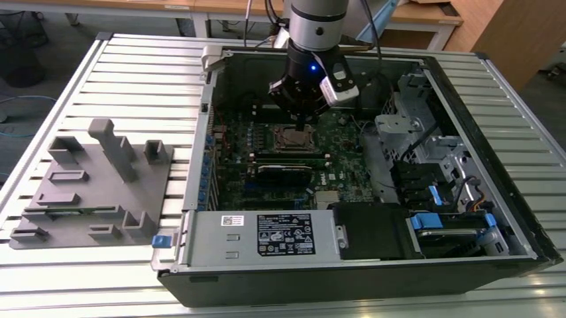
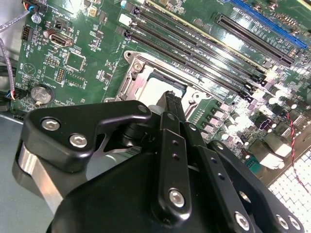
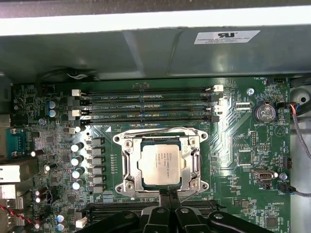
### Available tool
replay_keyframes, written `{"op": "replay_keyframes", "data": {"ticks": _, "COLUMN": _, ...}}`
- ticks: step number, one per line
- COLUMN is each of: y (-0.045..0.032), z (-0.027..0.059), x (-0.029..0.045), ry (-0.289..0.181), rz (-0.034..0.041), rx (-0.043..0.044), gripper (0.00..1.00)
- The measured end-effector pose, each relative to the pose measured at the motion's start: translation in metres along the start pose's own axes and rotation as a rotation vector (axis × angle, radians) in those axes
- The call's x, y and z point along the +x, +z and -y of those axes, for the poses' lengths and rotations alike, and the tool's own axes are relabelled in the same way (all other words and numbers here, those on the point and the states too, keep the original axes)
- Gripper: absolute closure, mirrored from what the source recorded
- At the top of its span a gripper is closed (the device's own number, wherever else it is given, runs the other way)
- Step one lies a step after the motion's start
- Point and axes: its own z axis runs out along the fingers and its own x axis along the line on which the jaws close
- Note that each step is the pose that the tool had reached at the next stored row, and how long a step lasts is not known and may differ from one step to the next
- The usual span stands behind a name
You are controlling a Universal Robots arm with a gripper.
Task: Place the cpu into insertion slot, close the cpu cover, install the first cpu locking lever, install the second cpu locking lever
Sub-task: 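Install the second cpu locking lever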
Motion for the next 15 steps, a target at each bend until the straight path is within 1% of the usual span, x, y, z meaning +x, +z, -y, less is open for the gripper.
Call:
{"op": "replay_keyframes", "data": {"ticks": 5, "y": -0.0022, "z": 0.0, "x": 0.0, "ry": 0.0, "rz": 0.0001, "rx": -0.0003, "gripper": 0.89}}
{"op": "replay_keyframes", "data": {"ticks": 10, "y": -0.0025, "z": 0.0004, "x": 0.0, "ry": 0.0, "rz": -0.0001, "rx": 0.0001, "gripper": 0.89}}
{"op": "replay_keyframes", "data": {"ticks": 15, "y": -0.0023, "z": 0.0026, "x": -0.0002, "ry": 0.0, "rz": 0.0, "rx": -0.0001, "gripper": 0.89}}
